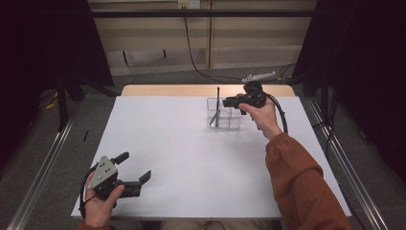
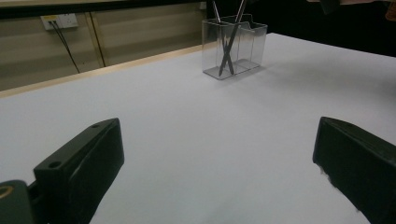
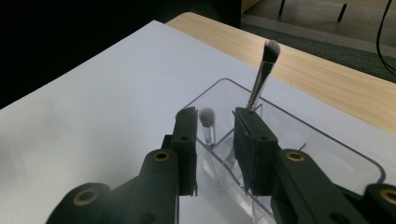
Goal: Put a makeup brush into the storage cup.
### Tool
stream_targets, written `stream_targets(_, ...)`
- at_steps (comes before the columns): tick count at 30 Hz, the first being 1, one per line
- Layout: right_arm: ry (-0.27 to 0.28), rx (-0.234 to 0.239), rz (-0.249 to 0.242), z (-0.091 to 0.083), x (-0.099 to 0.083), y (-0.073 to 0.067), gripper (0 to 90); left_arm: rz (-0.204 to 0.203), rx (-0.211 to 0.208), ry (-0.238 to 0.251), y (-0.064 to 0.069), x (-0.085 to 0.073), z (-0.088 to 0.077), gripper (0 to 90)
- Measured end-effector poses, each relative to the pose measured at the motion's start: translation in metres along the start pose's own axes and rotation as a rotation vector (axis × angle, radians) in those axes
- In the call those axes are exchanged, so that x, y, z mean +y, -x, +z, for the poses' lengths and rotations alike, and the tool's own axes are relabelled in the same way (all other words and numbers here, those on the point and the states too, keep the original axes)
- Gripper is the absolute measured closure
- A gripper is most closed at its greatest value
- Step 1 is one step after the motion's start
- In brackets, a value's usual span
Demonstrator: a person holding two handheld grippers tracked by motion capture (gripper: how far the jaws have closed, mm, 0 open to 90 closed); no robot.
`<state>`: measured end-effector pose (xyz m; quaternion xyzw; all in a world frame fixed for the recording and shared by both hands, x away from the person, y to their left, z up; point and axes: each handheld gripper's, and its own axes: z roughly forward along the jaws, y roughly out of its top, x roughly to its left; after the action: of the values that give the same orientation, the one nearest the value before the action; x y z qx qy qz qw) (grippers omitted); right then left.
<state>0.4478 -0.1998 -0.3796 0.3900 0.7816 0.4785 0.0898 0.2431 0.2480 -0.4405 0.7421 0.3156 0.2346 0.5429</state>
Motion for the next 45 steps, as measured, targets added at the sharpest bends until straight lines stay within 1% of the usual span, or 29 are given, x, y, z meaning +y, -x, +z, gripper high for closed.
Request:
stream_targets(1, 0.003, 0.0, 0.002, 0.0, 0.0, 0.0, 64.6, 0.0, 0.0, 0.0, 0.0, 0.0, 0.0, 2.0)
stream_targets(2, 0.007, -0.002, 0.005, 0.0, 0.0, -0.001, 58.9, 0.0, 0.001, -0.001, 0.0, 0.0, 0.0, 2.0)
stream_targets(3, 0.017, -0.006, 0.005, 0.0, -0.001, -0.001, 55.5, 0.0, 0.001, -0.001, 0.0, 0.0, 0.0, 2.0)
stream_targets(4, 0.021, -0.01, 0.008, 0.0, -0.002, -0.001, 54.9, 0.0, 0.001, 0.0, 0.0, 0.0, 0.0, 2.0)
stream_targets(5, 0.022, -0.01, 0.006, 0.0, -0.003, -0.001, 52.3, -0.002, 0.001, 0.001, 0.0, 0.0, 0.0, 2.0)
stream_targets(8, 0.036, -0.031, -0.001, -0.002, -0.007, 0.0, 40.6, -0.002, 0.002, 0.001, 0.0, 0.0, 0.0, 2.0)
stream_targets(9, 0.035, -0.032, 0.005, -0.003, -0.008, 0.001, 37.7, -0.001, 0.002, 0.001, 0.0, 0.0, 0.0, 2.0)
stream_targets(11, 0.054, -0.04, -0.008, -0.006, -0.009, 0.001, 34.0, 0.0, 0.004, -0.001, 0.0, 0.0, 0.0, 2.0)
stream_targets(13, 0.06, -0.048, -0.011, -0.008, -0.011, 0.0, 27.9, 0.001, 0.002, -0.002, 0.0, 0.0, 0.001, 2.0)
stream_targets(16, 0.075, -0.046, -0.015, -0.011, -0.014, 0.001, 20.3, -0.001, 0.007, 0.0, 0.0, 0.0, 0.002, 2.0)
stream_targets(18, 0.079, -0.043, -0.009, -0.013, -0.016, 0.003, 13.8, 0.004, 0.005, 0.001, 0.001, 0.001, 0.003, 2.2)
stream_targets(19, 0.078, -0.036, -0.007, -0.014, -0.017, 0.003, 10.9, 0.0, 0.006, 0.001, 0.001, 0.001, 0.004, 2.2)
stream_targets(21, 0.086, -0.035, -0.029, -0.016, -0.02, 0.004, 8.0, 0.001, 0.006, -0.001, 0.0, 0.001, 0.005, 2.2)
stream_targets(23, 0.087, -0.026, -0.048, -0.018, -0.023, 0.004, 2.7, -0.001, 0.011, -0.004, -0.001, 0.002, 0.007, 2.3)
stream_targets(25, 0.098, -0.021, -0.058, -0.02, -0.025, 0.004, 2.8, -0.001, 0.01, -0.006, -0.001, 0.002, 0.008, 2.3)
stream_targets(26, 0.097, -0.024, -0.071, -0.022, -0.026, 0.004, 2.5, -0.001, 0.011, -0.007, -0.001, 0.002, 0.009, 2.3)
stream_targets(28, 0.093, -0.032, -0.07, -0.024, -0.028, 0.004, 1.7, -0.009, 0.018, -0.011, -0.002, 0.002, 0.009, 2.2)
stream_targets(30, 0.102, -0.074, -0.082, -0.026, -0.03, 0.003, 1.6, -0.012, 0.023, -0.011, -0.002, 0.002, 0.009, 2.2)
stream_targets(33, 0.112, -0.099, -0.086, -0.029, -0.033, 0.0, 0.8, -0.01, 0.027, -0.011, -0.004, 0.002, 0.011, 2.3)
stream_targets(34, 0.118, -0.112, -0.084, -0.03, -0.035, 0.0, 1.3, -0.01, 0.029, -0.013, -0.004, 0.002, 0.011, 2.3)
stream_targets(35, 0.114, -0.118, -0.081, -0.031, -0.036, -0.001, 1.3, -0.009, 0.026, -0.011, -0.004, 0.002, 0.011, 2.3)
stream_targets(36, 0.117, -0.119, -0.073, -0.032, -0.037, -0.001, 1.1, -0.008, 0.025, -0.011, -0.004, 0.002, 0.012, 2.3)
stream_targets(38, 0.129, -0.139, -0.07, -0.035, -0.04, -0.002, 1.5, -0.005, 0.023, -0.012, -0.003, 0.002, 0.012, 2.3)
stream_targets(41, 0.136, -0.157, -0.064, -0.038, -0.044, -0.003, 1.4, -0.002, 0.021, -0.014, -0.003, 0.002, 0.011, 2.3)
stream_targets(43, 0.14, -0.152, -0.055, -0.041, -0.047, -0.003, 1.3, -0.005, 0.022, -0.012, -0.003, 0.002, 0.011, 2.3)
stream_targets(45, 0.157, -0.159, -0.039, -0.044, -0.05, -0.004, 1.9, -0.007, 0.021, -0.01, -0.004, 0.001, 0.01, 2.4)
